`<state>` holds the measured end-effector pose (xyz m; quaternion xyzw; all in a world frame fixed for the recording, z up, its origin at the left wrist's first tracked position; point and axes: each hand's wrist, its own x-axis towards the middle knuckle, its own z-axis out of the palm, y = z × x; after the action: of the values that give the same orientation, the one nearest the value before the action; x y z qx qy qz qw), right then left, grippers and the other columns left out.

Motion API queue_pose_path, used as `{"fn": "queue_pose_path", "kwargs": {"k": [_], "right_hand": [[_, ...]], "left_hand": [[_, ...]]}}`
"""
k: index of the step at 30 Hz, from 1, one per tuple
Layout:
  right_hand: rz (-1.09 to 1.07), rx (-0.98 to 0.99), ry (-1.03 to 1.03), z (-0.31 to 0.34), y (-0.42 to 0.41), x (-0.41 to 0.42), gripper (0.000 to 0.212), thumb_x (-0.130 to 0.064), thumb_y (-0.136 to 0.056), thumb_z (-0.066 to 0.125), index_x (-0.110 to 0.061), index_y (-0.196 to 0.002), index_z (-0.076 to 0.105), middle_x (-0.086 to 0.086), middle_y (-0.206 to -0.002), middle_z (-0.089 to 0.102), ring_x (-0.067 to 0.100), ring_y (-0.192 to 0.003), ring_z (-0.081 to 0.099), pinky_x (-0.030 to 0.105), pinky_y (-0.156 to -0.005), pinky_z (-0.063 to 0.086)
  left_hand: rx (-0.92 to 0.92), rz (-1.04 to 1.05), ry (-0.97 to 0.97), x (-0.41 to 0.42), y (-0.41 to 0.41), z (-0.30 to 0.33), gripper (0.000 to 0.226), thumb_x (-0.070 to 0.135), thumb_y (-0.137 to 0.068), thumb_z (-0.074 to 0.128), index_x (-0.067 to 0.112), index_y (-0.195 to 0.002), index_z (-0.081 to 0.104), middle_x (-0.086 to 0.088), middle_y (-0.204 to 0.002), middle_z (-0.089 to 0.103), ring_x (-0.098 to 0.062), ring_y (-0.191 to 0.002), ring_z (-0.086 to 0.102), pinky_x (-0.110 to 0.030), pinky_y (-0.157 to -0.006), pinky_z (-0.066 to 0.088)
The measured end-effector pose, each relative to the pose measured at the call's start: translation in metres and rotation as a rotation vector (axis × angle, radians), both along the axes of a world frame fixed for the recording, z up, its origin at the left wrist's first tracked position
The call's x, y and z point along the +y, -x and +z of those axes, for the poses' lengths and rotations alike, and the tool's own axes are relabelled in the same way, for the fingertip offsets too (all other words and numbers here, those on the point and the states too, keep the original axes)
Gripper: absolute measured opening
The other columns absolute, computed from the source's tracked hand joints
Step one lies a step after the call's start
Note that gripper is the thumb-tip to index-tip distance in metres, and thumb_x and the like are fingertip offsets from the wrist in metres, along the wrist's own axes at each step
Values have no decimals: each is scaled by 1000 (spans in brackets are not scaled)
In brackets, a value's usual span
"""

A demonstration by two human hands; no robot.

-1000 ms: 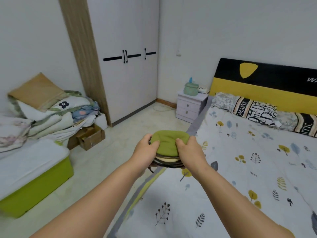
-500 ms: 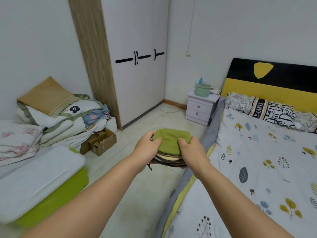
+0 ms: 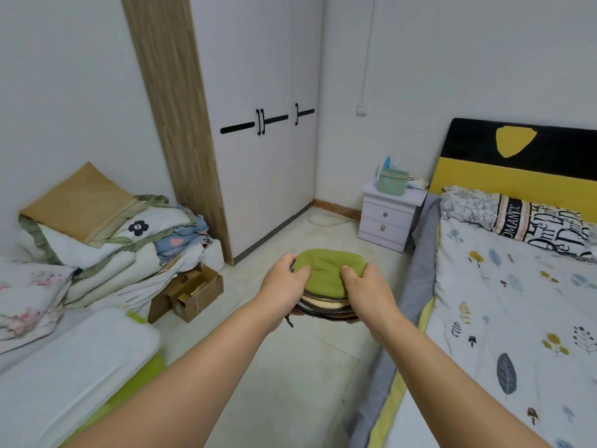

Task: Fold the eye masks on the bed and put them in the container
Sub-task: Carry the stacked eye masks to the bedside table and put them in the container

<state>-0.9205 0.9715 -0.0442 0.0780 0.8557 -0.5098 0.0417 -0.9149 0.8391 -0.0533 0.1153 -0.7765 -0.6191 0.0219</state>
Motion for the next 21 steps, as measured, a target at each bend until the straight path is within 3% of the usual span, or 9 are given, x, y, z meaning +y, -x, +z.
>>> {"fn": "queue_pose_path", "kwargs": {"k": [6, 14, 16, 19, 21], "right_hand": [[-30, 3, 14, 2, 53, -19, 36, -35, -91, 44, -5, -111, 45, 11, -99, 55, 38, -91, 63, 53, -71, 59], [-139, 16, -2, -8, 130, -60, 37, -36, -91, 44, -5, -112, 47, 11, -100, 56, 36, -90, 62, 51, -68, 60], [-187, 19, -5, -11, 150, -73, 36, -36, -91, 44, -6, -112, 46, 8, -97, 53, 34, -89, 60, 46, -67, 59], [-244, 24, -32, -17, 183, -94, 35, -35, -92, 44, -7, -113, 46, 6, -96, 50, 26, -79, 53, 29, -51, 47], [-266, 15, -49, -19, 203, -111, 31, -34, -92, 44, -8, -109, 46, 5, -96, 49, 26, -80, 51, 29, -52, 46]], "left_hand": [[0, -32, 7, -19, 57, -3, 16, 22, -90, 45, 25, -100, 57, -1, -91, 63, -26, -91, 65, -47, -79, 56], [-19, -131, 0, -58, 147, -12, 21, 21, -88, 44, 20, -104, 58, -7, -95, 64, -27, -84, 64, -34, -60, 53], [-25, -174, 2, -70, 171, -15, 20, 21, -88, 44, 20, -103, 58, -5, -93, 63, -26, -82, 63, -34, -57, 54], [-32, -242, 5, -93, 209, -16, 16, 22, -88, 44, 23, -99, 57, -4, -92, 62, -24, -78, 63, -27, -46, 51], [-47, -269, 15, -112, 231, -15, 15, 22, -88, 45, 23, -97, 56, -5, -94, 62, -27, -82, 64, -28, -48, 52]]}}
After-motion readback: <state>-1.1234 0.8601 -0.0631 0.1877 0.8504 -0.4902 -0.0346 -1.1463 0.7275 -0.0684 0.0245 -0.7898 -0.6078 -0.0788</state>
